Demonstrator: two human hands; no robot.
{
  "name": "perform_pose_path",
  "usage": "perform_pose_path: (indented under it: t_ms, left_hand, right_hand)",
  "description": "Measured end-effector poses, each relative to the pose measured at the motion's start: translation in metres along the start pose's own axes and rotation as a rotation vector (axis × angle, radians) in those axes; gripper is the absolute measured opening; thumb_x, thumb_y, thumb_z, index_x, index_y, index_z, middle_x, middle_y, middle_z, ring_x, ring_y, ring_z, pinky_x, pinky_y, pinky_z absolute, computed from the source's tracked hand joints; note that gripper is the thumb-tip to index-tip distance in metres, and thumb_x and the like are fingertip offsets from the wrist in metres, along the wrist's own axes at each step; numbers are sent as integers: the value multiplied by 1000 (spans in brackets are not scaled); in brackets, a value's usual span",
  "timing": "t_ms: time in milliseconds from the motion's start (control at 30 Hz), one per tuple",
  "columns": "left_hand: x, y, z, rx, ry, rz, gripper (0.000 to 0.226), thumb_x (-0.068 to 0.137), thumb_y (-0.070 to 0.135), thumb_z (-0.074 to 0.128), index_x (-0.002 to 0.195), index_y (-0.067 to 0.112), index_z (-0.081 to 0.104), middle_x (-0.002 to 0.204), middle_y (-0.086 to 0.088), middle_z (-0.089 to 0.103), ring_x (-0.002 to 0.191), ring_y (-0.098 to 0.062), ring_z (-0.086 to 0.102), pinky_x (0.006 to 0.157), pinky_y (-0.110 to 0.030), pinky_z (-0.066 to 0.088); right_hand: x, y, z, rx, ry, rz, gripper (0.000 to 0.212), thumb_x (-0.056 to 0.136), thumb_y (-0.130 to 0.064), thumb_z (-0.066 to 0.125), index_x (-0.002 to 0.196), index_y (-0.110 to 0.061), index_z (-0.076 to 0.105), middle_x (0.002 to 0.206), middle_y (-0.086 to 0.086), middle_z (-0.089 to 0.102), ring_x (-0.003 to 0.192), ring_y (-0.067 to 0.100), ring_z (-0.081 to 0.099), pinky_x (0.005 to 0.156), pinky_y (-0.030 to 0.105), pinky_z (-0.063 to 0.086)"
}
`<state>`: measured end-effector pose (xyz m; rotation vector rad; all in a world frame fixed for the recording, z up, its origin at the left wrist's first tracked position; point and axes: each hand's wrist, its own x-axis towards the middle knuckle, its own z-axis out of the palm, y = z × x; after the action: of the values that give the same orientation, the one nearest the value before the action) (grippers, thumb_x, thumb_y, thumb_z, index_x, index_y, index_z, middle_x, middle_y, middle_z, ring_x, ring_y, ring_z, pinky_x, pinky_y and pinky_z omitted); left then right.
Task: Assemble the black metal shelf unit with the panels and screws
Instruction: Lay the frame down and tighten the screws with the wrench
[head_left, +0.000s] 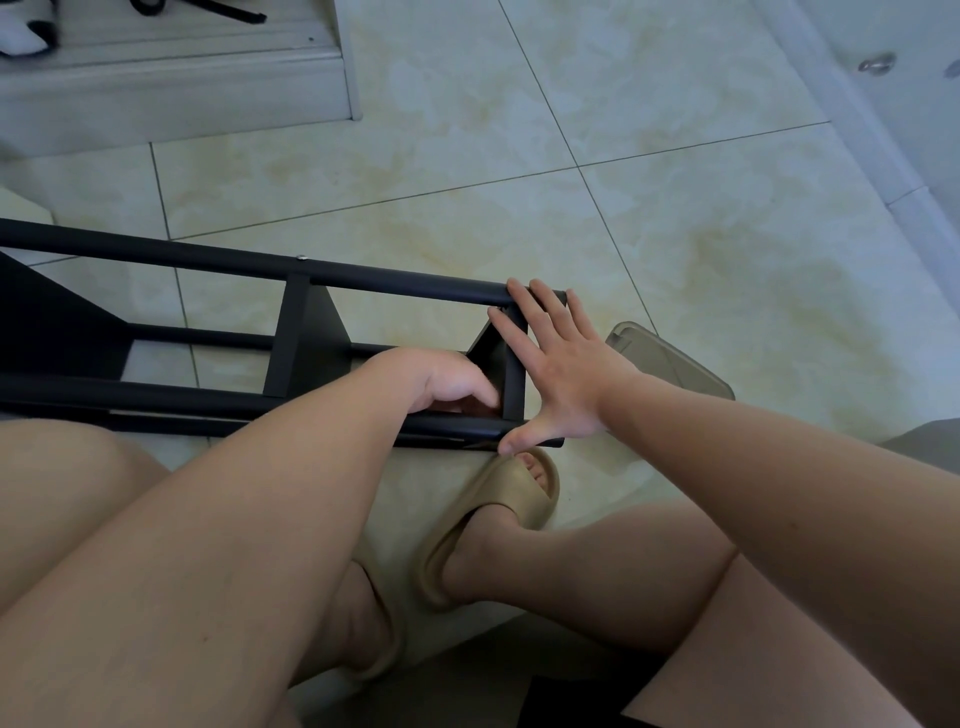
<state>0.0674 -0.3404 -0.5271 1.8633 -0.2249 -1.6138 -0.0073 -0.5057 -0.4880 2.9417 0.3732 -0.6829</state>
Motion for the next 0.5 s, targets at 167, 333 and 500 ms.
perform_pose_path:
  t_ms: [167, 333, 500]
  left_hand:
    - [2, 2, 2, 83, 15, 10, 32, 81, 20, 65, 109, 7, 73, 109, -15, 74, 97, -31, 69, 101, -45, 52]
    - [0, 1, -1, 22, 0, -1, 17, 85, 11, 63, 94, 13, 77, 80, -2, 72, 75, -20, 62, 78, -29, 49]
    - [1, 1, 1, -1, -10, -40, 31, 84, 19, 65, 108, 2, 73, 89, -11, 72, 82, -26, 63, 91, -40, 53]
  right_hand:
    - [-1, 0, -1, 4, -4, 1, 146, 52, -105, 33, 159, -20, -19, 162, 12, -34, 150, 32, -31, 122, 53, -15]
    - [-1, -1, -1, 0, -5, 1, 146, 53, -105, 36, 159, -20, -19, 162, 12, -34, 150, 33, -31, 122, 53, -14]
    - [-1, -1, 0, 1, -1, 3, 147, 53, -105, 36, 159, -19, -18, 163, 12, -33, 150, 33, -30, 122, 54, -15]
